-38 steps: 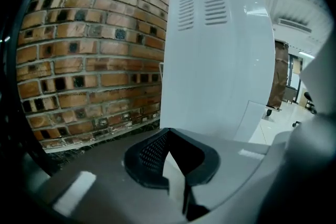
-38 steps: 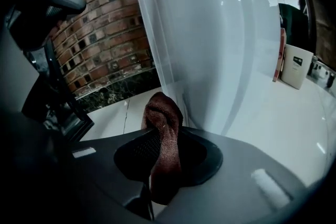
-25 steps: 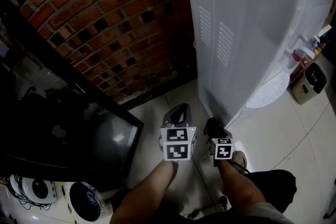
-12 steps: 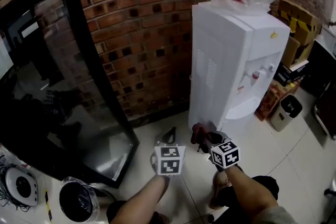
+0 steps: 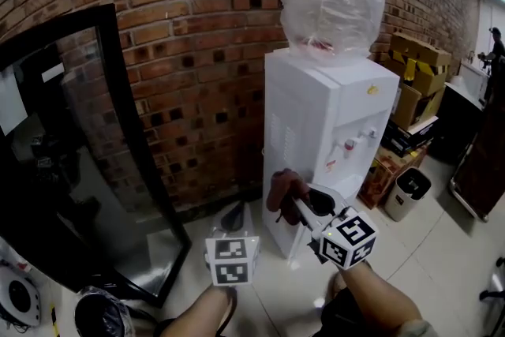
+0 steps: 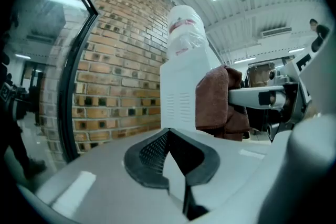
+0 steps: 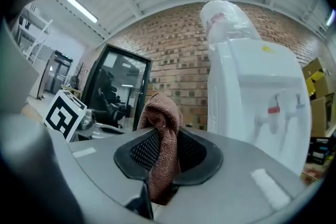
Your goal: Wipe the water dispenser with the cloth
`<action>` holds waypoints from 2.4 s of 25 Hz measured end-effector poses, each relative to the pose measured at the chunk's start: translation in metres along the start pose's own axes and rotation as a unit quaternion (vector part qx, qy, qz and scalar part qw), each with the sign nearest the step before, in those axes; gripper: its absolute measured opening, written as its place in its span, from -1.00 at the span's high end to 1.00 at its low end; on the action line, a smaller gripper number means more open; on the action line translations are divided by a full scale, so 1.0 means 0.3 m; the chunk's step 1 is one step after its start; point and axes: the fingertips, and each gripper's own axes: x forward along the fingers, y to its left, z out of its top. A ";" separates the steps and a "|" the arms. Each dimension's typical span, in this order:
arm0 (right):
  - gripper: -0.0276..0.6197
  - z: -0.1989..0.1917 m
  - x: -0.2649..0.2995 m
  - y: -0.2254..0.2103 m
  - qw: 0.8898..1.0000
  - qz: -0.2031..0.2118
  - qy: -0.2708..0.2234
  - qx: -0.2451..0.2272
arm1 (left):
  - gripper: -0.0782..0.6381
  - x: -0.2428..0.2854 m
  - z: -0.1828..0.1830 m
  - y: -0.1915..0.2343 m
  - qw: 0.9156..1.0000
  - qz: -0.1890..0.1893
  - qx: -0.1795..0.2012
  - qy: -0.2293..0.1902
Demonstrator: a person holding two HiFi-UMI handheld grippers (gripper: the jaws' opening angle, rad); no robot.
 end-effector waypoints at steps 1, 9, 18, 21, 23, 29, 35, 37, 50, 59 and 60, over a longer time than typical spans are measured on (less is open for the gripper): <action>0.63 0.031 -0.001 -0.009 1.000 0.001 -0.014 0.003 | 0.78 0.005 0.027 -0.003 1.000 0.002 0.008 -0.006; 0.63 0.212 -0.019 -0.160 0.995 -0.004 -0.103 0.014 | 0.78 0.093 0.030 -0.032 1.000 0.016 0.015 0.020; 0.63 0.267 -0.084 -0.145 0.989 0.054 -0.134 -0.025 | 0.78 0.154 0.105 -0.105 0.999 0.026 -0.022 -0.003; 0.63 0.261 -0.098 -0.154 0.988 0.070 -0.133 -0.026 | 0.78 0.163 0.147 -0.122 0.999 0.040 -0.026 -0.020; 0.63 0.263 -0.105 -0.178 0.987 0.079 -0.136 -0.016 | 0.78 0.163 0.162 -0.142 0.998 0.052 -0.026 -0.026; 0.63 0.399 -0.127 -0.234 0.980 0.117 -0.152 -0.049 | 0.78 0.145 0.271 -0.204 0.995 0.089 -0.012 -0.043; 0.63 0.599 -0.161 -0.317 0.970 0.133 -0.185 -0.087 | 0.78 0.114 0.476 -0.274 0.989 0.131 0.021 -0.065; 0.63 0.685 -0.169 -0.337 0.965 0.128 -0.197 -0.113 | 0.78 0.091 0.560 -0.306 0.986 0.146 0.036 -0.075; 0.63 0.817 -0.017 -0.407 0.950 0.076 -0.117 -0.280 | 0.78 -0.021 0.845 -0.442 0.974 0.206 0.050 -0.077; 0.64 0.723 0.088 -0.501 0.942 0.044 -0.022 -0.332 | 0.78 0.021 0.736 -0.504 0.980 0.183 0.034 -0.064; 0.64 0.725 0.088 -0.511 0.941 0.042 -0.016 -0.335 | 0.78 0.023 0.718 -0.503 0.981 0.182 0.028 -0.063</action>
